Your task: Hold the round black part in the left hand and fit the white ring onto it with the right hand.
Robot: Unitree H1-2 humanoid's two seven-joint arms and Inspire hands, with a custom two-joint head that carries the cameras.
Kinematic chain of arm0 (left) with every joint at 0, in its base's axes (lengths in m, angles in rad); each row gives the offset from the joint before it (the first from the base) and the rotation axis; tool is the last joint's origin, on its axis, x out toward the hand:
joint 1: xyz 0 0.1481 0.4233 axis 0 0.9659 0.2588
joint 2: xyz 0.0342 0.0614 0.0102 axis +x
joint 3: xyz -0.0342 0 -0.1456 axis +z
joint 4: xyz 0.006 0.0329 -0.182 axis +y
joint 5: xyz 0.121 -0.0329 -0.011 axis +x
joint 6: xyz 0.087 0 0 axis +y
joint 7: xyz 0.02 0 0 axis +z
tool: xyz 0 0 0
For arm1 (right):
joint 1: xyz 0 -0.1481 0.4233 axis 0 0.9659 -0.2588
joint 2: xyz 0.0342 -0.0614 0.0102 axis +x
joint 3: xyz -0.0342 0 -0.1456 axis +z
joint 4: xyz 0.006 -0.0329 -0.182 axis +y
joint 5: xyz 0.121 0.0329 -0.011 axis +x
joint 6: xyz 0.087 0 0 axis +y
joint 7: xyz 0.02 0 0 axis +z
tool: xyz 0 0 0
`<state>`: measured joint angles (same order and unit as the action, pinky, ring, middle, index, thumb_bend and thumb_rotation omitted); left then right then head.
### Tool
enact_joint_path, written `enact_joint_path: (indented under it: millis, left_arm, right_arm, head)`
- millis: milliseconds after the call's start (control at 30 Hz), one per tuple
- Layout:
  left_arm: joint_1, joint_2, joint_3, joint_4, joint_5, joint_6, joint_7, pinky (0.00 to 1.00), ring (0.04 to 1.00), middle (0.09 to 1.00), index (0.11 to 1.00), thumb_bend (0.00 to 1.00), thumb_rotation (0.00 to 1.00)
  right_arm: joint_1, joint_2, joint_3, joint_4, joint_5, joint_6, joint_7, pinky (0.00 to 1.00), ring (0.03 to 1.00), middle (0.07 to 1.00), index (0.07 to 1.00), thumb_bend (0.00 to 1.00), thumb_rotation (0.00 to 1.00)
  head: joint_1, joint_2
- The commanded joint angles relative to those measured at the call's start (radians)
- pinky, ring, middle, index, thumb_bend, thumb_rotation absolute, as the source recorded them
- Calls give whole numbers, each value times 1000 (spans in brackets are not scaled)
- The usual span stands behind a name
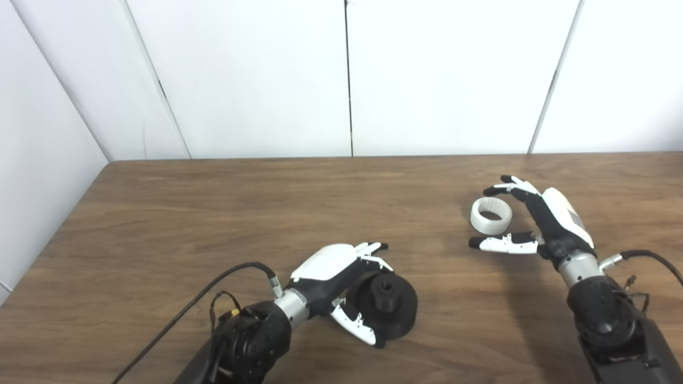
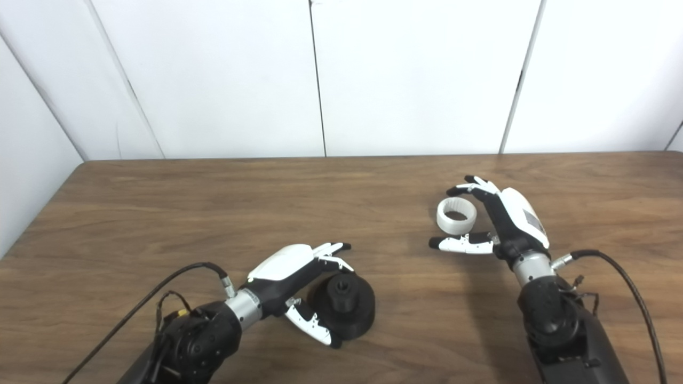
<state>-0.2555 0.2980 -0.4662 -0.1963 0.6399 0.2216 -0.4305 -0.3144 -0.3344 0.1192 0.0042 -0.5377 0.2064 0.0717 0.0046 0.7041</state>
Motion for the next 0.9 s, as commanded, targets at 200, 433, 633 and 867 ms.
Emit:
enact_joint_path:
  millis: [200, 433, 633, 867]
  left_arm:
    - [-6, 10, 3, 9, 16, -5, -6, 948, 1000, 998, 690, 895, 212]
    - [-5, 12, 6, 12, 15, -6, -6, 942, 1000, 997, 690, 896, 216]
    - [-3, 12, 6, 23, 15, -13, -2, 936, 1000, 998, 692, 898, 222]
    - [-1, 10, 14, 38, 13, -34, 3, 938, 1000, 999, 691, 900, 219]
  right_arm:
    - [-73, -24, 18, 24, -28, -11, 3, 1000, 993, 929, 730, 924, 310]
    - [-91, -28, 21, 54, -31, -11, -1, 1000, 996, 932, 737, 917, 339]
    - [-106, -28, 15, 70, -18, -26, -10, 1000, 997, 938, 753, 911, 362]
    - [-121, -30, 5, 80, -13, -29, -32, 1000, 995, 935, 762, 905, 369]
  head:
    - [3, -2]
    - [6, -7]
    - [8, -13]
    - [6, -16]
